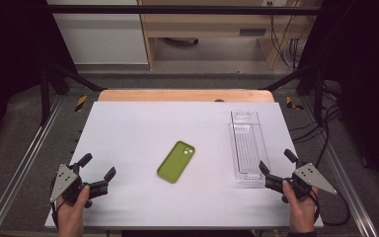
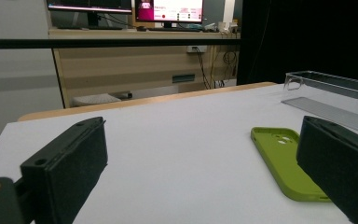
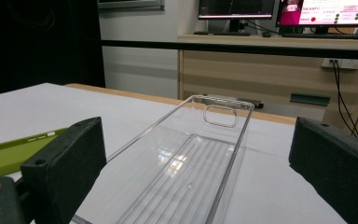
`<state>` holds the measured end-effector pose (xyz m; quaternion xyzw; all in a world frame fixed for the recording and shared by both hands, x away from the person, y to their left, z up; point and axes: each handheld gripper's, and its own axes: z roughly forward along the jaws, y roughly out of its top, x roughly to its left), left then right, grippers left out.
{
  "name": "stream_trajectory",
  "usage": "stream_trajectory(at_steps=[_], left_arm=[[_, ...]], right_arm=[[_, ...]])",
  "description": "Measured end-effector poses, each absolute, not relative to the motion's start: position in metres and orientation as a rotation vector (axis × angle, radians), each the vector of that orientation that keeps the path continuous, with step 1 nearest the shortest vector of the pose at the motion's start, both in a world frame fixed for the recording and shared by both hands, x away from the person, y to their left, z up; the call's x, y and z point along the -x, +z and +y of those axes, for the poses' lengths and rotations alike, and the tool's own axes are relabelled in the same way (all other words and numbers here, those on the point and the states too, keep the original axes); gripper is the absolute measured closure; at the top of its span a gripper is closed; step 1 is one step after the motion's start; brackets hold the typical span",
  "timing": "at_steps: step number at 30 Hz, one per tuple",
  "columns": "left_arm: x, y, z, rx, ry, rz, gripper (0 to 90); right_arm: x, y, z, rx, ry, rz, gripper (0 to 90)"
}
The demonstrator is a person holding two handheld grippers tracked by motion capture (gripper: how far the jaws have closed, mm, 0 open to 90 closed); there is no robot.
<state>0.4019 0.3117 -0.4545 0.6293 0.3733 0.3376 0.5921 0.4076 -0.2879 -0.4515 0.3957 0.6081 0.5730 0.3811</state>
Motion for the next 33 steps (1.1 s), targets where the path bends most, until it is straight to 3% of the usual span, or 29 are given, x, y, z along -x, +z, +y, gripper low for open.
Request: stream_trajectory(at_steps=[24,33], left_arm=[[-0.403,-0.454,0.304,-1.483,0.771,0.882,1.1],[-0.413,-0.445,0.271,-1.564,0.733,0.881,1.9]], right_arm=[[-0.408,-0.453,-0.282,-1.011,1.426,1.585,3.6],[-0.406,-0.451,-0.281,-1.012,1.438,1.583,3.8]])
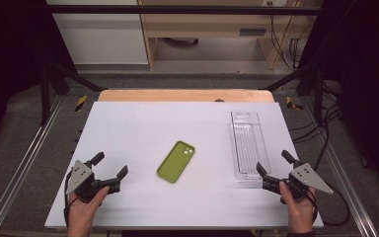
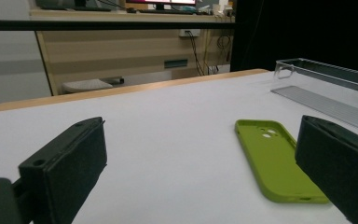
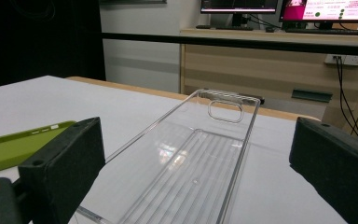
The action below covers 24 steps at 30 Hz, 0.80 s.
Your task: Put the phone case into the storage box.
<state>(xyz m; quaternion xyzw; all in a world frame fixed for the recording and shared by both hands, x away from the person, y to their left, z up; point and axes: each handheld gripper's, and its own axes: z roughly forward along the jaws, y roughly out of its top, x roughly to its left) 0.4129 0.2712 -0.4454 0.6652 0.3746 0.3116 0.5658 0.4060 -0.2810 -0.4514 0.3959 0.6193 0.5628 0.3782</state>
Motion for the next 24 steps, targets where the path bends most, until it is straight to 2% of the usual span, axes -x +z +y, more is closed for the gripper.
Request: stream_trajectory(at_steps=[6,9,15,17,21,22,24], left_arm=[[-0.424,-0.433,0.235,-1.651,0.694,0.837,4.6],[-0.429,-0.428,0.215,-1.688,0.659,0.812,10.7],[-0.441,-0.426,0.179,-1.745,0.584,0.782,24.2],[-0.443,-0.426,0.167,-1.789,0.568,0.775,35.8],[-0.446,-0.429,0.145,-1.859,0.53,0.741,47.9],[-0.447,-0.43,0.138,-1.879,0.515,0.737,47.9],[-0.449,-0.432,0.128,-1.91,0.498,0.739,53.4]], right_arm=[[-0.406,-0.451,-0.28,-1.015,1.432,1.581,3.8],[-0.405,-0.452,-0.28,-1.017,1.43,1.58,3.9],[-0.405,-0.452,-0.281,-1.021,1.435,1.577,4.1],[-0.405,-0.452,-0.283,-1.023,1.432,1.579,4.1],[-0.406,-0.453,-0.283,-1.027,1.437,1.577,4.3],[-0.406,-0.453,-0.283,-1.028,1.435,1.577,4.3],[-0.406,-0.453,-0.283,-1.029,1.433,1.577,4.3]])
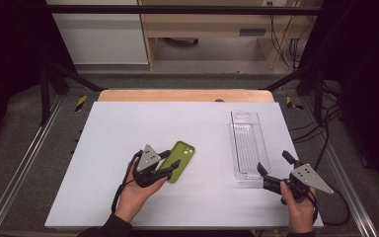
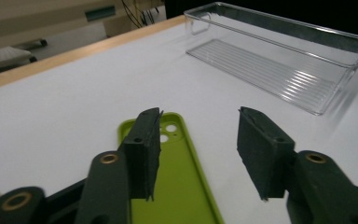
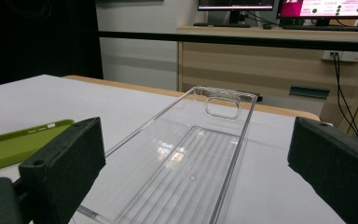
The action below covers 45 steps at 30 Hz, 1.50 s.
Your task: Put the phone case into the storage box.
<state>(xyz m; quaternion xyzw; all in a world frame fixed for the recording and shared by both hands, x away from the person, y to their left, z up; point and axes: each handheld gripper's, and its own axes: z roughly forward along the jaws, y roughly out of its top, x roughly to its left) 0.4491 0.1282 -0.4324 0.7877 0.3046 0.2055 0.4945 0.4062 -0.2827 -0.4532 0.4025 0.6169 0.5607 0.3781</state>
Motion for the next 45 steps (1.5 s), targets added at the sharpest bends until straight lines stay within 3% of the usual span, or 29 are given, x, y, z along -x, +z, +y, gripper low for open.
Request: stream_trajectory(at_steps=[5,6,8,12,45], left_arm=[[-0.453,-0.44,0.111,-1.999,0.496,0.781,73.3],[-0.454,-0.442,0.108,-2.017,0.484,0.793,73.3],[-0.456,-0.444,0.104,-2.046,0.49,0.814,83.6],[-0.461,-0.45,0.104,-2.096,0.463,0.863,89.8],[-0.454,-0.467,0.136,-2.238,0.399,0.96,90.0]], right_arm=[[-0.406,-0.454,-0.28,-1.019,1.433,1.594,4.6],[-0.406,-0.454,-0.279,-1.018,1.43,1.599,4.6],[-0.406,-0.454,-0.279,-1.013,1.435,1.6,4.6],[-0.406,-0.454,-0.28,-1.011,1.439,1.598,4.6],[-0.404,-0.454,-0.271,-0.914,1.463,1.661,4.5]])
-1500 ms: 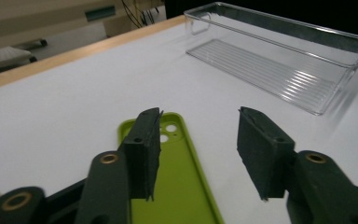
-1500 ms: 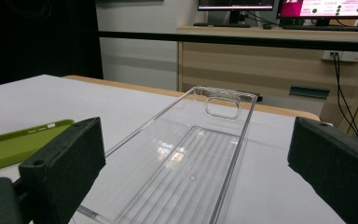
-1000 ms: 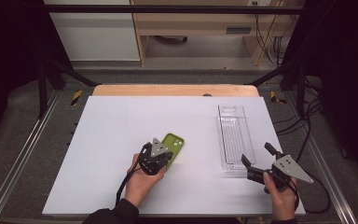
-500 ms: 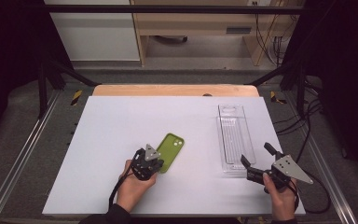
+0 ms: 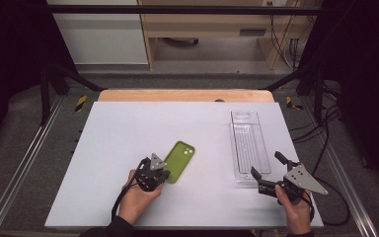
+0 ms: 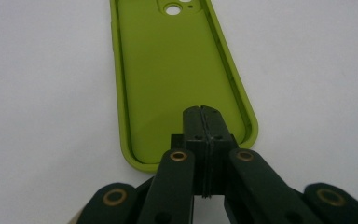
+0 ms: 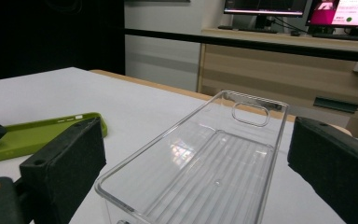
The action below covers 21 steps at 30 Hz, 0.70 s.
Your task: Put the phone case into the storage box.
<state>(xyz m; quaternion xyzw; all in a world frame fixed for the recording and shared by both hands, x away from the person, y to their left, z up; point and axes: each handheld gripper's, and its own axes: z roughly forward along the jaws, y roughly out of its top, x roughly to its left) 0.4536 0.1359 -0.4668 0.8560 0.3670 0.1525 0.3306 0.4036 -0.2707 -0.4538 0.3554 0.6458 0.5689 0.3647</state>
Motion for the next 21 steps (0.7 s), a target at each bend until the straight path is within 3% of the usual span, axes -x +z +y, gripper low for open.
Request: stream_trajectory(at_steps=[21], left_arm=[[-0.444,-0.461,0.166,-2.369,0.319,0.883,90.0]], right_arm=[[-0.403,-0.455,-0.266,-0.897,1.467,1.704,4.6]])
